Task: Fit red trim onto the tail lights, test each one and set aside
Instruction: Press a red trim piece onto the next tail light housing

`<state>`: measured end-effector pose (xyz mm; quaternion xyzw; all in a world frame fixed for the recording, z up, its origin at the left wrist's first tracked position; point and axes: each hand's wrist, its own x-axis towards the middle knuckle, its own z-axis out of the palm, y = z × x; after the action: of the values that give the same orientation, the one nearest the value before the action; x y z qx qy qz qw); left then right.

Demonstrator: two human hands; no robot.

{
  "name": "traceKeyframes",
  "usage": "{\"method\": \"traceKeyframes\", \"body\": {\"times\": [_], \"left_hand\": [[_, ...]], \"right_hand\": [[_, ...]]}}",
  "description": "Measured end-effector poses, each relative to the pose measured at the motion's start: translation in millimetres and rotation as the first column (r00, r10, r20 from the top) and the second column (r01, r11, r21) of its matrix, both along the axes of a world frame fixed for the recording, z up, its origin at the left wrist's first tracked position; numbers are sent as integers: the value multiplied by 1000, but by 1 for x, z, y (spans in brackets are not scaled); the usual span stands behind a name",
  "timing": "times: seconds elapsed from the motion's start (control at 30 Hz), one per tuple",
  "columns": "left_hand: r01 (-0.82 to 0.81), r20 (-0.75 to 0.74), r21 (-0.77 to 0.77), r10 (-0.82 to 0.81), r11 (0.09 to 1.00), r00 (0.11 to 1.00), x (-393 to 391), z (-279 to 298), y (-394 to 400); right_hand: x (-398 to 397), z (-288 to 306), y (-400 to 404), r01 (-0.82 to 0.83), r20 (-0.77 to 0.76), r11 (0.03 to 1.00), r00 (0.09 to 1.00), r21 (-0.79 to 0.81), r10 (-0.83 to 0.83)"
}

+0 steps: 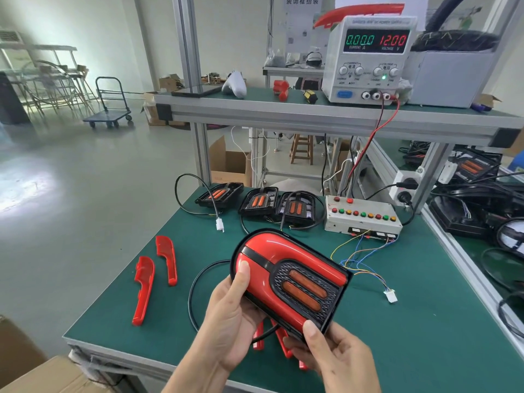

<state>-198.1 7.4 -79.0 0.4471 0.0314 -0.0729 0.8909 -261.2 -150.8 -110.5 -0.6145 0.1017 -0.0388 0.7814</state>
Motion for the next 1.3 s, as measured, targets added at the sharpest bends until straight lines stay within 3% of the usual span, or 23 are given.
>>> {"method": "traceKeyframes", "body": {"times": [0.27,0.4,0.57,0.87,1.03,1.3], "left_hand": [[5,-64,-46,-8,999,998,-3,1,-5],[89,9,-22,-89,996,996,-5,-1,-4],[79,82,34,-82,996,993,-5,-3,-5],[129,63,-47,-126,991,990,-14,-6,-13],[112,59,60,-116,992,991,-27,-14,-29],[122,78,109,-131,986,988,-26,-13,-26]], "right_hand": [[1,0,3,32,-16,999,999,17,-31],[1,1,1,5,-39,1000,999,28,-4],[-1,2,2,50,-27,998,998,22,-50],[-1,8,5,106,-48,992,994,72,-103],[-1,9,9,109,-55,989,993,100,-104],[-8,8,11,141,-54,986,989,84,-137]]}}
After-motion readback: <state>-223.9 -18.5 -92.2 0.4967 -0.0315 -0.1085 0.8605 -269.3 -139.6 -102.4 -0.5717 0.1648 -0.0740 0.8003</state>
